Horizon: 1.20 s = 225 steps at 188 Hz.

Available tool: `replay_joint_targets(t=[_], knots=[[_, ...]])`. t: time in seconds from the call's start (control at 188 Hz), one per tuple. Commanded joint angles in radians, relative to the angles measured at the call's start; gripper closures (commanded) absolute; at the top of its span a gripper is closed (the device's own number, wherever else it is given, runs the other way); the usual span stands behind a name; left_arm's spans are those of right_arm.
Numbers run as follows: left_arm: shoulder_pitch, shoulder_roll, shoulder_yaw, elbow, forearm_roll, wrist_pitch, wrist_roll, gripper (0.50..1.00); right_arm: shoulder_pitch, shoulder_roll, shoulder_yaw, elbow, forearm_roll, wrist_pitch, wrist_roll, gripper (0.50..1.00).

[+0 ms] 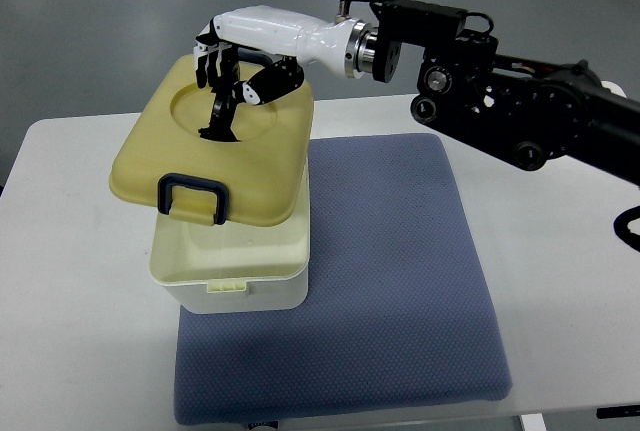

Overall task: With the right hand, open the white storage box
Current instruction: 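Lift the yellow lid off the white box with the right hand, then lower the yellow lid onto the cushion beside the box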

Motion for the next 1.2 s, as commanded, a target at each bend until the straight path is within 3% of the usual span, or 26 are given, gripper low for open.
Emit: replay_joint_targets(t=[0.0,0.304,0.357,0.362,0.373,0.527,0.783,1.193], knots=[[0.001,0.000,0.002,0.000,0.000,0.001,0.000,0.500,0.005,-0.098,0.000,0.042,0.025,0.017,0.010,1.000],[0.001,0.000,0.003,-0.005,0.000,0.000,0.002,0.500,-0.033,-0.413,-0.006,0.075,0.028,0.089,0.082,1.000],[0.001,0.000,0.003,-0.005,0.000,0.000,0.002,0.500,-0.033,-0.413,-0.006,0.075,0.028,0.089,0.082,1.000],[0.001,0.000,0.003,-0.005,0.002,0.000,0.002,0.500,-0.056,-0.466,-0.012,0.075,0.026,0.098,0.091,1.000],[0.000,0.000,0.003,-0.003,0.000,0.001,0.002,0.500,-0.061,-0.476,-0.016,0.075,0.025,0.100,0.093,1.000],[0.001,0.000,0.003,-0.002,0.000,0.000,0.002,0.500,-0.170,-0.562,-0.022,0.059,0.011,0.100,0.105,1.000],[0.000,0.000,0.008,-0.009,0.002,0.000,0.002,0.500,-0.306,-0.511,-0.022,0.046,-0.008,0.042,0.102,1.000],[0.000,0.000,0.002,-0.002,0.002,0.000,0.002,0.500,-0.380,-0.186,-0.032,-0.011,-0.089,-0.013,0.076,1.000]])
